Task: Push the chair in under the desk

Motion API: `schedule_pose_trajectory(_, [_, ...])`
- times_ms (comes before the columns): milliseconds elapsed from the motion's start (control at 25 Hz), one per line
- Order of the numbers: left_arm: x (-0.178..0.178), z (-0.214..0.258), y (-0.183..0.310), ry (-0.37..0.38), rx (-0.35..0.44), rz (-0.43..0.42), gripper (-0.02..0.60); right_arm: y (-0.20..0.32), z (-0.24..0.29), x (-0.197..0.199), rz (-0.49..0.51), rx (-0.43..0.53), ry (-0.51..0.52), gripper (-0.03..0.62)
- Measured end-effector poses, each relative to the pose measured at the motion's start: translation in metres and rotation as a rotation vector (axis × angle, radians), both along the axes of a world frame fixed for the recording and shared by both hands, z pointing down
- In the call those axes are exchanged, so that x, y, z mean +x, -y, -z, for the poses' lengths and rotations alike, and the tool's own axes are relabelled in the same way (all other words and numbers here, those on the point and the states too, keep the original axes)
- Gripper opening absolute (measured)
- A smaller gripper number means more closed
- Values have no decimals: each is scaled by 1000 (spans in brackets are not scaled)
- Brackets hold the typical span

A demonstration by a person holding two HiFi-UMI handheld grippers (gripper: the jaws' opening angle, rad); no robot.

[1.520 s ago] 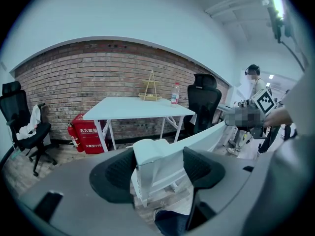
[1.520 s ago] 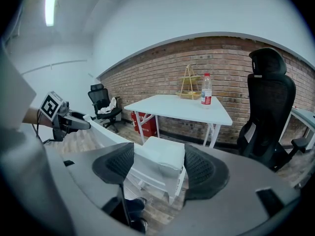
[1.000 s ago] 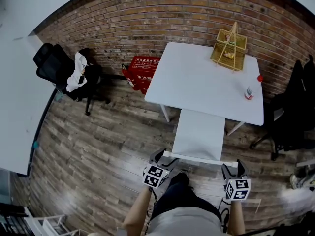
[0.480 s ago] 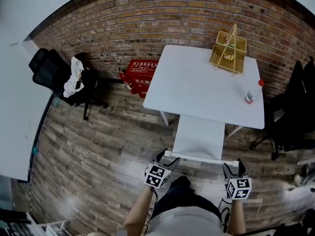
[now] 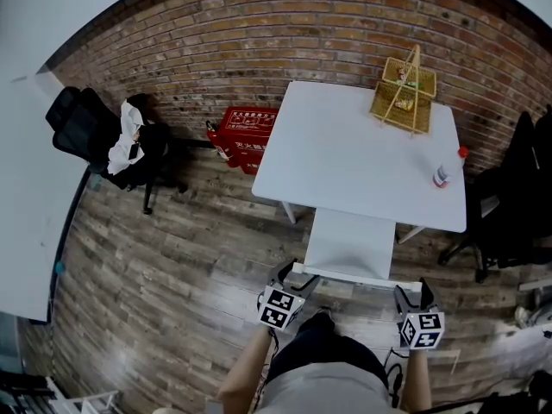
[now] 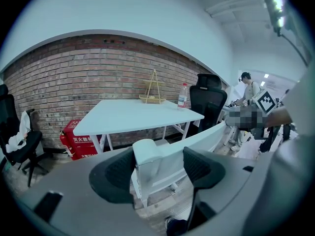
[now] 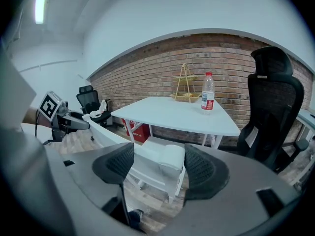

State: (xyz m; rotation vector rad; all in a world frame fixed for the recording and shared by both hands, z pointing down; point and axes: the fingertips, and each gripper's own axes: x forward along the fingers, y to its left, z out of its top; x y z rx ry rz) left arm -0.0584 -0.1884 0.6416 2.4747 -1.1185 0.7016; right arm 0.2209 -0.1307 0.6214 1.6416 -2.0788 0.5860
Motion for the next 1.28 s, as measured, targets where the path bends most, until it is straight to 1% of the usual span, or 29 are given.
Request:
schedule_pose_trajectory(280, [2,3,17,-8,5,-3,316,15,0,1,-11,9,-1,319])
schedule_pose_trajectory(440, [3,0,24,4,3,-6,316,23,2,2,-14,-1,-4,319])
schedule_pose_trajectory(600, [6,2,36,-3,13,-2,316,34,1,5,-16,-1,-6,319])
schedule_pose_trajectory(720, [7,3,43,0,1,-2,316,42,2,7,-17,1,-9,320])
schedule_pose_trajectory(1280, [22,5,76,7,-6,15,318,79,3,21,-4,-14,-18,321])
